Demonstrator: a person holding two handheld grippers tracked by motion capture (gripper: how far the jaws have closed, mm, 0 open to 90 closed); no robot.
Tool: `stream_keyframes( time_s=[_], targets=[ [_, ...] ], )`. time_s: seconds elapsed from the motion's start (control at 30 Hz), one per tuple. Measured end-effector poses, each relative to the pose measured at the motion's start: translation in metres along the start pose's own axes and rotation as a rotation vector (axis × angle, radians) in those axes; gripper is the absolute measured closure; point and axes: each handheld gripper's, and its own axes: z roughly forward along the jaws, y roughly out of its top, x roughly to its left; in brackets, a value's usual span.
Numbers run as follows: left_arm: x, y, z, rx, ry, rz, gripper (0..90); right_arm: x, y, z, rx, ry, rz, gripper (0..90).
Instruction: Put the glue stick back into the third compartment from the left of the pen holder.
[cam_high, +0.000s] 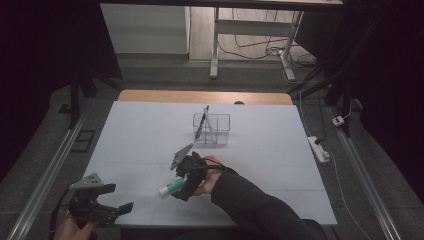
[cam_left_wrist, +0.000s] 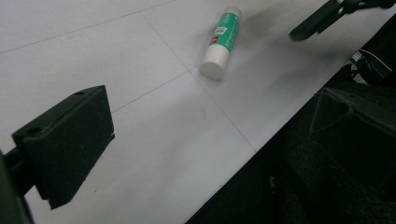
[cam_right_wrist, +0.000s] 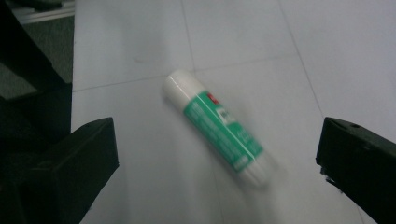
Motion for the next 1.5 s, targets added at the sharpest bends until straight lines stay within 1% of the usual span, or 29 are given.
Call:
stream_keyframes(
  time_s=[0.07, 0.1, 0.13, 0.17, 0.2, 0.27, 0.33, 0.37, 0.4, 0.5, 0.57, 0.6, 0.63, 0.7, 0.77, 0.87, 0.9, 0.93, 1.0, 1.03, 1.07, 1.1, 1.17, 1.2, 1.23, 1.27, 1.37, 1.43, 1.5],
  targets=[
    [0.0, 0.0, 0.0, -0.001, -0.002, 0.001, 0.0, 0.001, 0.007, 0.007, 0.04, -0.004, -0.045, 2.7],
    [0.0, 0.0, 0.0, -0.001, -0.002, 0.001, 0.0, 0.002, 0.009, 0.012, 0.04, 0.0, -0.06, 4.3],
    [0.0, 0.0, 0.0, -0.001, -0.003, 0.001, 0.0, 0.003, 0.01, 0.015, 0.062, -0.002, -0.068, 5.7],
    [0.0, 0.0, 0.0, -0.001, -0.003, 0.001, 0.0, 0.002, 0.012, 0.018, 0.074, 0.013, -0.071, 7.3],
    [0.0, 0.0, 0.0, -0.001, -0.003, 0.002, 0.0, 0.001, 0.013, 0.021, 0.085, 0.016, -0.079, 9.8],
    [0.0, 0.0, 0.0, -0.001, -0.004, 0.002, 0.0, -0.001, 0.015, 0.027, 0.077, 0.025, -0.08, 14.4],
    [0.0, 0.0, 0.0, 0.0, -0.005, 0.001, 0.0, -0.003, 0.017, 0.031, 0.094, 0.046, -0.087, 20.7],
    [0.0, 0.0, 0.0, -0.001, -0.006, 0.001, 0.0, -0.003, 0.017, 0.034, 0.082, 0.053, -0.088, 23.7],
    [0.0, 0.0, 0.0, 0.0, -0.006, 0.001, 0.0, -0.004, 0.019, 0.035, 0.105, 0.059, -0.102, 26.2],
    [0.0, 0.0, 0.0, 0.001, -0.005, 0.001, 0.0, -0.003, 0.021, 0.042, 0.103, 0.077, -0.125, 35.2],
    [0.0, 0.0, 0.0, 0.0, -0.006, 0.001, 0.0, -0.002, 0.023, 0.046, 0.139, 0.088, -0.151, 40.3],
    [0.0, 0.0, 0.0, 0.0, -0.006, 0.001, 0.0, -0.002, 0.023, 0.048, 0.145, 0.094, -0.165, 42.6],
    [0.0, 0.0, 0.0, 0.0, -0.006, 0.001, 0.0, -0.002, 0.024, 0.049, 0.172, 0.101, -0.191, 45.3],
    [0.001, -0.001, 0.0, 0.0, -0.007, 0.001, 0.0, 0.0, 0.024, 0.052, 0.172, 0.108, -0.2, 50.7],
    [0.0, -0.001, 0.0, 0.0, -0.007, 0.001, 0.0, 0.001, 0.024, 0.054, 0.174, 0.108, -0.213, 52.3],
    [0.0, -0.001, 0.0, 0.001, -0.007, 0.002, 0.0, 0.0, 0.026, 0.055, 0.213, 0.107, -0.238, 60.7],
    [0.0, -0.001, 0.0, 0.001, -0.006, 0.002, 0.0, 0.0, 0.026, 0.055, 0.222, 0.103, -0.237, 64.0],
    [0.0, -0.001, 0.0, 0.001, -0.006, 0.002, 0.0, -0.001, 0.025, 0.055, 0.212, 0.111, -0.236, 64.7],
    [0.0, -0.001, 0.0, 0.001, -0.007, 0.002, 0.0, -0.002, 0.025, 0.056, 0.206, 0.118, -0.207, 65.4],
    [0.0, -0.001, 0.0, 0.001, -0.007, 0.002, 0.0, -0.002, 0.025, 0.055, 0.211, 0.11, -0.199, 65.6],
    [0.0, -0.001, 0.0, 0.001, -0.007, 0.002, 0.0, -0.003, 0.025, 0.055, 0.208, 0.122, -0.186, 65.7],
    [0.0, -0.001, 0.0, 0.001, -0.007, 0.002, 0.0, -0.003, 0.025, 0.055, 0.207, 0.108, -0.174, 65.7],
    [0.0, -0.001, 0.0, 0.001, -0.006, 0.002, 0.0, -0.004, 0.026, 0.052, 0.199, 0.107, -0.156, 65.8],
    [0.0, -0.001, 0.0, 0.001, -0.006, 0.002, 0.0, -0.004, 0.026, 0.051, 0.176, 0.112, -0.138, 65.8],
    [0.0, -0.001, 0.0, 0.001, -0.006, 0.002, 0.0, -0.005, 0.027, 0.048, 0.176, 0.108, -0.141, 65.8],
    [0.0, -0.001, 0.0, 0.001, -0.006, 0.002, 0.0, -0.005, 0.027, 0.045, 0.16, 0.11, -0.126, 65.8],
    [0.0, -0.001, 0.0, 0.002, -0.007, 0.002, 0.0, -0.009, 0.028, 0.034, 0.112, 0.098, -0.103, 65.8],
    [0.0, -0.001, 0.0, 0.002, -0.006, 0.003, 0.0, -0.012, 0.028, 0.026, 0.091, 0.083, -0.077, 65.8],
    [0.0, 0.0, 0.0, 0.003, -0.006, 0.004, 0.0, -0.014, 0.027, 0.017, 0.07, 0.068, -0.069, 65.8]
  ],
)
